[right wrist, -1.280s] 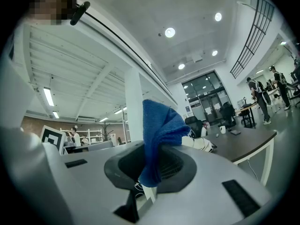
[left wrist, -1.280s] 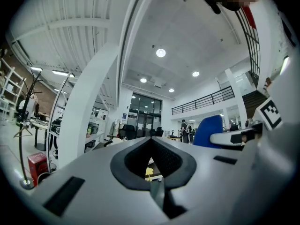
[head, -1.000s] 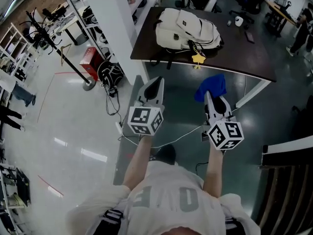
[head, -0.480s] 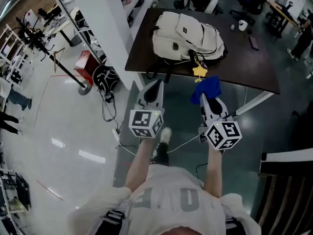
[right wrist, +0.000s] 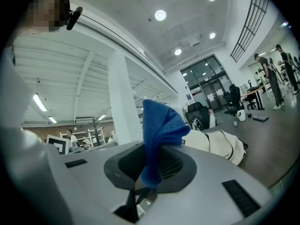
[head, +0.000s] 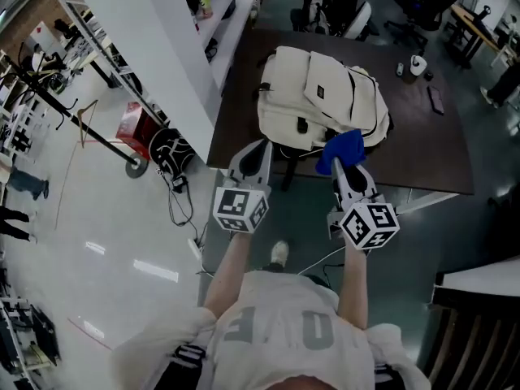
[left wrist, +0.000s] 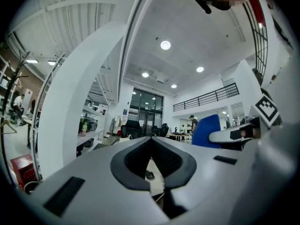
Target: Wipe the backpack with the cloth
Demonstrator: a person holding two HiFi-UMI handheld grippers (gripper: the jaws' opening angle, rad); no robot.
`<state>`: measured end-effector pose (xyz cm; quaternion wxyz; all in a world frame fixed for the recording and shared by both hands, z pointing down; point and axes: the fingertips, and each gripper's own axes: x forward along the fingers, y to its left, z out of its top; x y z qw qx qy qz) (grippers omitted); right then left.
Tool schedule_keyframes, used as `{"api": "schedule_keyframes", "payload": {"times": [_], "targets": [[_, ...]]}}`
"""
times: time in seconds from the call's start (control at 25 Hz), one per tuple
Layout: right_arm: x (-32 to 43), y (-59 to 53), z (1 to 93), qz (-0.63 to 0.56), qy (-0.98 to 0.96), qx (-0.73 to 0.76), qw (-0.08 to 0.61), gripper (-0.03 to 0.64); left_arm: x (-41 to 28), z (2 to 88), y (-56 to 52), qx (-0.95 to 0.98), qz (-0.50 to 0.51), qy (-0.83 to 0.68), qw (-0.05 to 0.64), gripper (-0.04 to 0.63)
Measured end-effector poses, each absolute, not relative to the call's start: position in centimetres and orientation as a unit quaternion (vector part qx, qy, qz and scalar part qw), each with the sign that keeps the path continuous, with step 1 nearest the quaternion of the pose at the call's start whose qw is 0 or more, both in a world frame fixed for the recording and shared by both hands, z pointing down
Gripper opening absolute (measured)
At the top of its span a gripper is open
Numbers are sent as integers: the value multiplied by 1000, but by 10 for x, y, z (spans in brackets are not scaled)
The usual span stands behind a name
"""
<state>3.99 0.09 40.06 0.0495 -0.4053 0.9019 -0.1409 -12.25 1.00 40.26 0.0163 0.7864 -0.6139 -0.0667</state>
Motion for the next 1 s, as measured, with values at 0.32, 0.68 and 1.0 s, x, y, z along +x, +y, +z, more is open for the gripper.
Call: {"api": "schedule_keyframes", "payload": {"times": [0.32, 0.68, 1.0], "targets": [[-17, -45, 436, -182, 919, -351, -1, 43, -147, 434, -41, 774, -40, -630, 49, 3], [-106, -73, 492, -212, 947, -225, -85, 43, -170, 483, -64, 737, -29, -669, 85, 3], [-156, -93, 552, -227, 941, -194, -160, 43, -188, 495, -73, 718, -30, -688, 98, 3]]}}
